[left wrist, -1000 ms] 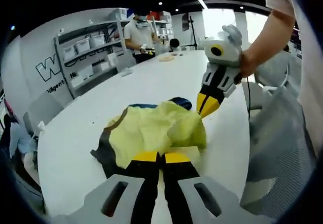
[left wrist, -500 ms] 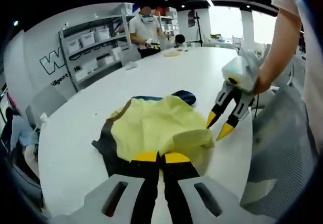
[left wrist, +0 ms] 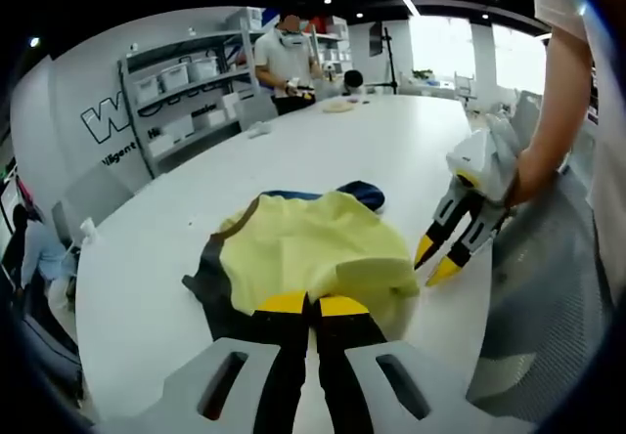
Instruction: Fold the garment on the visible template until the final outline fits inside the template.
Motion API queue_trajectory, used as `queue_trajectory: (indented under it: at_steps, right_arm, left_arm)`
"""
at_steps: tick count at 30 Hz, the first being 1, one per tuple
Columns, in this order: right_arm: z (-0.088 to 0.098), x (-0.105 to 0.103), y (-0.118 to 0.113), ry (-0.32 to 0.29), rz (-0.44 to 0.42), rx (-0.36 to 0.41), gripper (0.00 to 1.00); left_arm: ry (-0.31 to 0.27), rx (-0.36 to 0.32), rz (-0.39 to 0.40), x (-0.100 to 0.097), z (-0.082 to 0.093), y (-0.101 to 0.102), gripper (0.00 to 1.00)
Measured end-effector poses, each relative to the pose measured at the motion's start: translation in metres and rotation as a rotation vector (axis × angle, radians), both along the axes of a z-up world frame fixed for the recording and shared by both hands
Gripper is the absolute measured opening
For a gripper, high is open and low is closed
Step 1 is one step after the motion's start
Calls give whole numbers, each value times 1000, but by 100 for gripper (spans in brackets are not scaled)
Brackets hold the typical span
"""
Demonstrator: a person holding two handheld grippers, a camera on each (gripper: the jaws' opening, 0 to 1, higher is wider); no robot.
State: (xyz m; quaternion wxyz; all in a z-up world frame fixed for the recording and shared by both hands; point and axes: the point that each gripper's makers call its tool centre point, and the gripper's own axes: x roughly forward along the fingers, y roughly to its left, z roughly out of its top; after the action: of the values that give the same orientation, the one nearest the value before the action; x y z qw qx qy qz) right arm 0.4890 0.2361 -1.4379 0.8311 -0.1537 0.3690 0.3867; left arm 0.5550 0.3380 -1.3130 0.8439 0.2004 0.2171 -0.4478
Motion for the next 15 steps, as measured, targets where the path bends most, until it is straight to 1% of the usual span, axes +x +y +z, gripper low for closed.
queue_trajectory:
  at_steps: [1,2,4,5,6,7,10,12,13,14,15]
  right_arm:
    - [0,2,2,-10,9,-12,14]
    - [0,5,5,-33,27,-22,15]
    - [-4,8,8,-33,27,-35,14]
    - [-8,8,8,-28,37,-55,14]
    - [-10,10,5,-39,42,-80,13]
    - [-9,13,6,-66,49,-78,10]
    - [-8,13,3,-65,53,-92,6]
    - [-7,13,-2,-79,62,-112,2]
    - [-6,13,-5,-80,55,-114,0]
    - [-5,13,-9,-75,39,-102,0]
    - [-5,12,-13,-72,34,-107,0]
  left_arm:
    - [1,-1,0,0,0,0,1]
    - [3,0,0,0,-1,-1,1]
    - [6,-2,0,-1,-1,-2,1]
    - [6,-1,-2,-1,-1,-2,1]
    - [6,-1,-2,-1,-1,-3,1]
    - [6,-2,-2,-2,-1,-3,1]
    - [6,-3,0,-1,-1,-2,1]
    - [8,-3,1,0,-1,-2,1]
    - [8,-2,0,0,-1,-1,1]
    - [9,-2,-1,-1,-1,-2,1]
    - [10,-2,-2,-1,-1,-2,1]
